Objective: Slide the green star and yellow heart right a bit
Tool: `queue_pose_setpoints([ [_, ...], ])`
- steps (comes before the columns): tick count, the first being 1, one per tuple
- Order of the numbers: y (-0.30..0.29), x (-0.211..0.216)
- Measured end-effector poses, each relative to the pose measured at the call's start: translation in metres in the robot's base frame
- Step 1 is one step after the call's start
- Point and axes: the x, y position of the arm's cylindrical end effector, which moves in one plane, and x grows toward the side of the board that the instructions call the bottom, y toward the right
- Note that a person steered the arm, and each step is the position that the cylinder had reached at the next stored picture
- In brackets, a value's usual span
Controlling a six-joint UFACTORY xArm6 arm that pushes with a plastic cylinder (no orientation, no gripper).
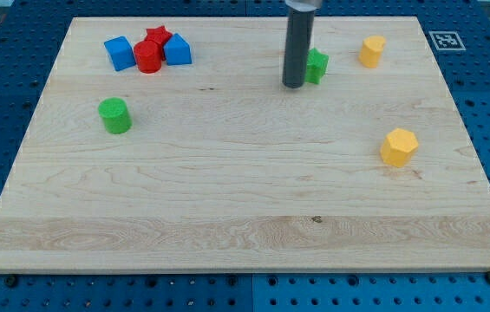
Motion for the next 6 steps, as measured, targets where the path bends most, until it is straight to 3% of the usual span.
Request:
queue_pose_setpoints([
  [3, 0.039, -0.067],
  [6, 0.081, -0.059],
])
